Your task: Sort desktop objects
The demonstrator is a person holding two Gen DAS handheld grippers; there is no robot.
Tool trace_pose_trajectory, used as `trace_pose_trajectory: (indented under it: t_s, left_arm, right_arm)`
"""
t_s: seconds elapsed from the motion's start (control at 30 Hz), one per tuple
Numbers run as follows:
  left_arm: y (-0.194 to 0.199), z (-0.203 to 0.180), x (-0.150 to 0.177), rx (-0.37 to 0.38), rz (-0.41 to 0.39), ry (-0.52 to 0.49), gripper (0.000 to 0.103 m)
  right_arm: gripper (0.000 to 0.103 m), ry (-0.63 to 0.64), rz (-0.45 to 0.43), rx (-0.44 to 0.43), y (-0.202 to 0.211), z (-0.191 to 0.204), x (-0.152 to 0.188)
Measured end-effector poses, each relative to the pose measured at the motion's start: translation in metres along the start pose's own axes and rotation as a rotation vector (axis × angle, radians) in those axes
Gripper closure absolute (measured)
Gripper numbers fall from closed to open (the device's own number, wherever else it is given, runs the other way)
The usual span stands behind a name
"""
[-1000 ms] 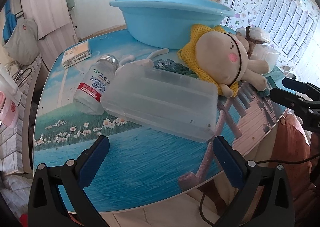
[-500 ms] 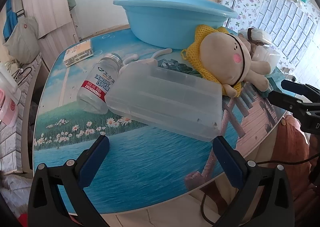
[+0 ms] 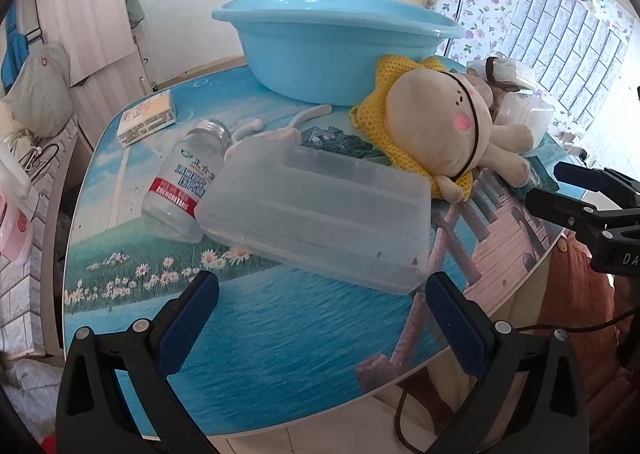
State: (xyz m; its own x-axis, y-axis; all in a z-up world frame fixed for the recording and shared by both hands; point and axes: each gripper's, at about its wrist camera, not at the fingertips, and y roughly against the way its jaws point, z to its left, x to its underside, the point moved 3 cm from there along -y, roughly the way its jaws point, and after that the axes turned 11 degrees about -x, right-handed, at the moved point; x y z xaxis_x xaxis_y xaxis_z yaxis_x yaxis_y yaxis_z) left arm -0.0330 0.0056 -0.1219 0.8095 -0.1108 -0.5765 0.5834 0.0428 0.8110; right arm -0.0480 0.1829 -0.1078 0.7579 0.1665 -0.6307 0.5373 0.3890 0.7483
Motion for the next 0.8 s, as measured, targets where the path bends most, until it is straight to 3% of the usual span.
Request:
trace_pose_trajectory:
  t_s: [0.27,0.4,0.57,0.67,0.8]
  left_arm:
    - [-0.0052,-0.0070,-0.0065,-0.020,-0.027,-0.041,0.000]
    - [-0.0015,-0.0090,-0.0078,0.027,-0.056,-0.043,0.000]
    - [-0.0016,-0.0093,-0.0086,0.018,-0.069,-0.052,0.001]
    - [-0.0017,-0.0092,-0.0095,0.027,-0.072,-0.048,0.011]
    - [-0.0025,-0.0090,-0.0098,0.037,-0.068,-0.047,0.015]
  right_arm:
    - [0.012,-0.003,-0.004,0.005,0.0007,-0.0019,-0.0006]
    - [0.012,-0.001,-0.007,0.007,0.0023,-0.0024,-0.0009]
    - [0.012,-0.002,-0.015,0.008,0.0042,-0.0038,-0.0024]
    - [0.012,-0.002,-0.015,0.011,0.0045,-0.0045,-0.0029]
    - [0.012,-0.008,-0.018,0.007,0.0067,-0.0059,-0.0037]
